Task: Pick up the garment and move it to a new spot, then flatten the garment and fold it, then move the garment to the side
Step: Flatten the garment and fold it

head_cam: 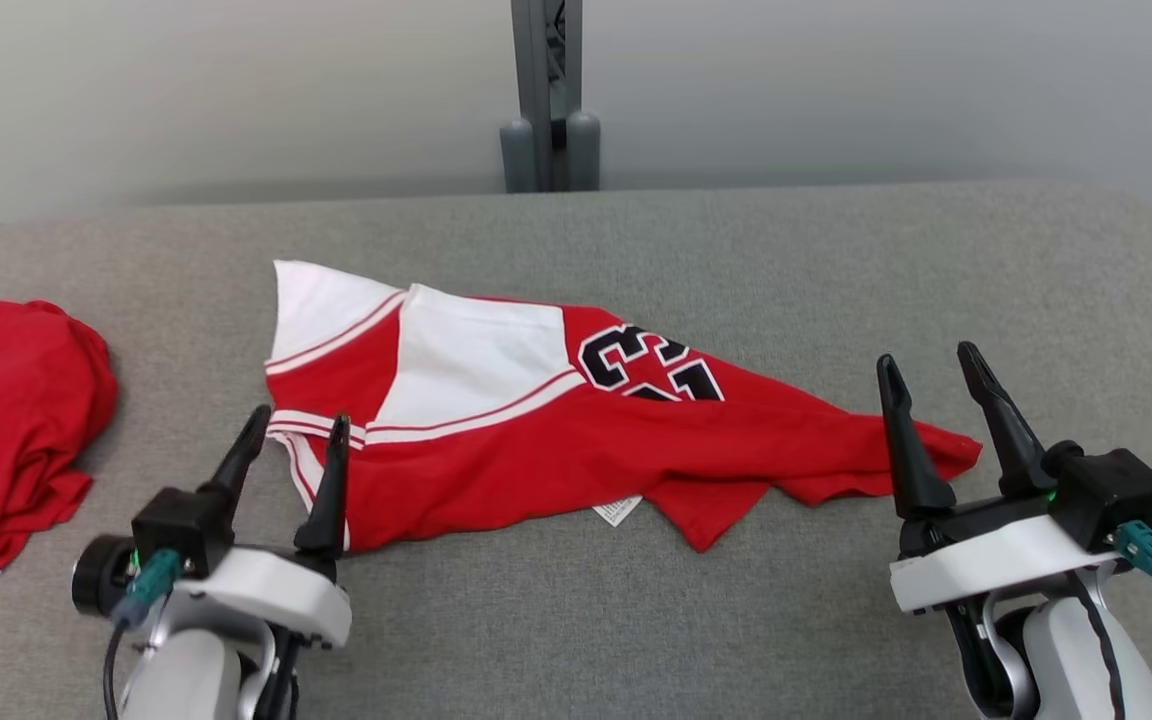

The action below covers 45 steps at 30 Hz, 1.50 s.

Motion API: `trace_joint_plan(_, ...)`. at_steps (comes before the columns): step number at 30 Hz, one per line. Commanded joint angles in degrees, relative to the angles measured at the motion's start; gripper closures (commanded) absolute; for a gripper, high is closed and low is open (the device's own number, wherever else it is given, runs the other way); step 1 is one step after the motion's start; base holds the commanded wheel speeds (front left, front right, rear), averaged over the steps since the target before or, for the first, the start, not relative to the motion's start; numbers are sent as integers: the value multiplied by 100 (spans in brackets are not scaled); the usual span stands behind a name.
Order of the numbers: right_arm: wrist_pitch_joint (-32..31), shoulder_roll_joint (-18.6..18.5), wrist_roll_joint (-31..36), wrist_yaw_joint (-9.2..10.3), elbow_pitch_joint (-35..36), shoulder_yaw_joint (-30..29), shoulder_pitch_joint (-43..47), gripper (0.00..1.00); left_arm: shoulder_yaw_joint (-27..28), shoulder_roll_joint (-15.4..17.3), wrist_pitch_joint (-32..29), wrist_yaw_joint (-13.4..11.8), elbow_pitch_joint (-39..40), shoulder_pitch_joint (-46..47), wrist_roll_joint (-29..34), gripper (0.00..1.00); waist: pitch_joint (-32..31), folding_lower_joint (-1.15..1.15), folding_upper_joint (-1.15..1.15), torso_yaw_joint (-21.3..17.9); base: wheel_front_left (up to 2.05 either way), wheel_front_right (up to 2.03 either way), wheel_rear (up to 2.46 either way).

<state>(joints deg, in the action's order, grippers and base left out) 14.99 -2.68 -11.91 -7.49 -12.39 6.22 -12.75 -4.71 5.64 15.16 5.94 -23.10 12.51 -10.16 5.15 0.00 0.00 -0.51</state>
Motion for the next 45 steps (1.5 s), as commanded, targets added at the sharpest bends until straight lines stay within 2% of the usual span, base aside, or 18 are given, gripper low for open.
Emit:
trace_joint_plan(1, 26, -42, 42, -1, -3, 14, -100, 0, -89, 98, 3, 67, -206, 289, -33, 0, 239, 0, 0, -109, 0, 0, 0)
trace_joint_plan(5, 26, -39, 8, -1, 29, 130, -273, 0, -488, 431, -82, 150, -975, 1060, -215, 0, 578, 0, 0, -256, 0, 0, 0)
trace_joint_plan(9, 25, -42, -63, -1, 57, 261, -454, 0, -1399, 846, -398, 162, -1372, 1794, -758, 0, 861, 0, 0, -416, 0, 0, 0)
trace_joint_plan(10, 25, -42, -63, -1, 57, 261, -454, 0, -1399, 846, -398, 162, -1372, 1794, -758, 0, 861, 0, 0, -416, 0, 0, 0)
trace_joint_plan(15, 26, -39, -126, -2, 72, 354, -640, 0, -2651, 1613, -1007, 151, -1295, 2565, -2221, 0, 1139, 0, 0, -571, 0, 0, 0)
trace_joint_plan(19, 25, -43, -170, -1, 92, 400, -780, 0, -3284, 2092, -1645, 151, -1163, 3040, -3338, 0, 1305, 0, 0, -690, 0, 0, 0)
trace_joint_plan(23, 26, -38, -232, -2, 111, 425, -857, 0, -3650, 2532, -2184, 152, -1101, 3409, -4211, 0, 1410, 0, 0, -779, 0, 0, 0)
trace_joint_plan(31, 25, -39, -329, -2, 132, 435, -912, 0, -4125, 2784, -2829, 152, -1200, 3927, -5248, 0, 1532, 0, 0, -893, 0, 0, 0)
trace_joint_plan(45, 25, -40, -309, -2, 141, 402, -987, 0, -4767, 2881, -3037, 153, -1297, 4336, -6002, 0, 1642, 0, 0, -961, 0, 0, 0)
